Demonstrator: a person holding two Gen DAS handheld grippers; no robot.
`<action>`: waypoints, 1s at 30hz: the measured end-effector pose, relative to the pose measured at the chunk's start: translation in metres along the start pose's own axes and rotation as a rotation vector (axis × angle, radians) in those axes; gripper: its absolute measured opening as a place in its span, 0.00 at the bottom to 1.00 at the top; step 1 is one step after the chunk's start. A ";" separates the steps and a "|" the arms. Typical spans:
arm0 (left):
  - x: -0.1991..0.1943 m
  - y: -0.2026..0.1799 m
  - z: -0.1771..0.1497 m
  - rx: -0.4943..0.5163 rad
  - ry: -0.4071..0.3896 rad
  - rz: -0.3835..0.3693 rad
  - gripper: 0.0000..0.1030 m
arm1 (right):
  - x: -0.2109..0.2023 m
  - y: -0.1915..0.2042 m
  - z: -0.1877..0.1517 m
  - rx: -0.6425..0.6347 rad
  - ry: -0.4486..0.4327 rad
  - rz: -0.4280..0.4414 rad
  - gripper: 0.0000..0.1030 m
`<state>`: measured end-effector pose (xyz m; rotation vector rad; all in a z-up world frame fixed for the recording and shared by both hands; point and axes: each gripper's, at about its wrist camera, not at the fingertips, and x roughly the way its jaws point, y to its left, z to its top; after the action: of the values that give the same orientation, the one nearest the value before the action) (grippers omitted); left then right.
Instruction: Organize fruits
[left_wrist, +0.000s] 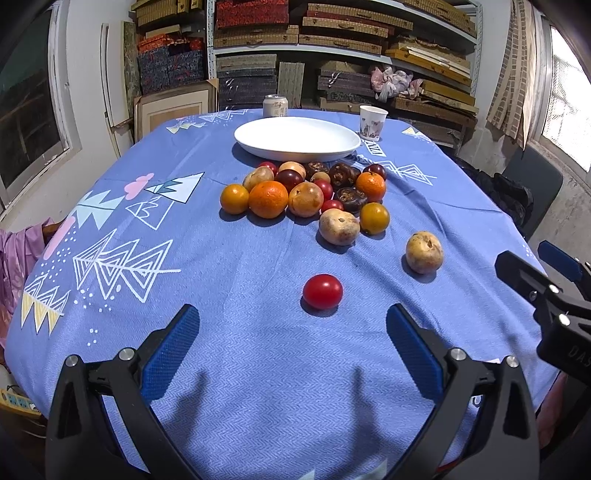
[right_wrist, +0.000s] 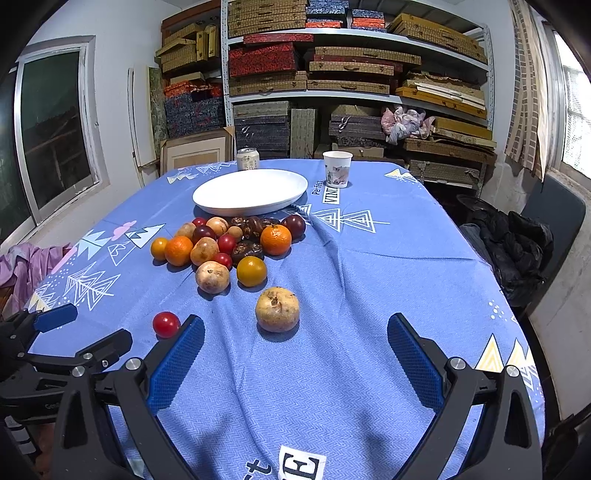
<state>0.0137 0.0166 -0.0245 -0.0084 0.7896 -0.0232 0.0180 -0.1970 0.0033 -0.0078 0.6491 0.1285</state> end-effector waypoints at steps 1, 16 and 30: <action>0.001 0.000 0.000 0.000 0.003 0.000 0.96 | 0.000 0.000 0.000 0.002 0.001 -0.001 0.97; 0.066 0.016 0.004 -0.069 0.164 -0.122 0.96 | 0.018 -0.032 -0.006 0.115 0.038 0.037 0.97; 0.090 -0.011 0.017 0.057 0.152 -0.100 0.47 | 0.029 -0.043 -0.014 0.176 0.055 0.087 0.97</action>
<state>0.0890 0.0035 -0.0764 0.0078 0.9401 -0.1421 0.0377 -0.2368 -0.0272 0.1877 0.7145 0.1553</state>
